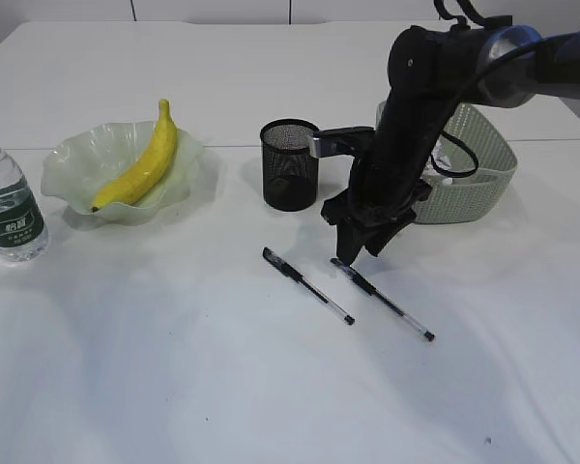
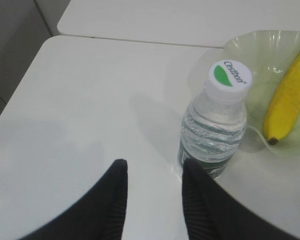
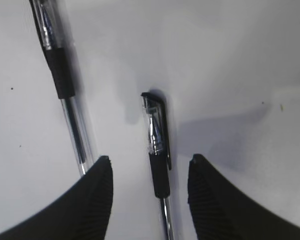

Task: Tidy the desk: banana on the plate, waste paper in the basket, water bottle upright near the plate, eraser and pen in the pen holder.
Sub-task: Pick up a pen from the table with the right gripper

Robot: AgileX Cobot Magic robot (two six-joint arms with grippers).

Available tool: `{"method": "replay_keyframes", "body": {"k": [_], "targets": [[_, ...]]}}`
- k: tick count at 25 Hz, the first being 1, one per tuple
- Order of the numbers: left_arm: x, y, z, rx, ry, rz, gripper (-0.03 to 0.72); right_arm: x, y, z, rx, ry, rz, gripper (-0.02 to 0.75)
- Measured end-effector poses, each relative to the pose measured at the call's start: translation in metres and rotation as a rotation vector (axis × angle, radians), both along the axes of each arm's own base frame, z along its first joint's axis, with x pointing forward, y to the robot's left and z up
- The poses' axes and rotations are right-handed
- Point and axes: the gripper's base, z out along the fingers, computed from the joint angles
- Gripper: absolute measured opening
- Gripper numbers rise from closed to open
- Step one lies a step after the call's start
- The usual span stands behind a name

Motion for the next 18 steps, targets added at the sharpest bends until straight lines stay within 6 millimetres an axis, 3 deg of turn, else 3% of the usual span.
{"method": "replay_keyframes", "body": {"k": [18], "targets": [[-0.0001, 0.0002, -0.0001, 0.001, 0.001, 0.002, 0.253, 0.0006, 0.0004, -0.0068, 0.001, -0.004, 0.074, 0.371]]}}
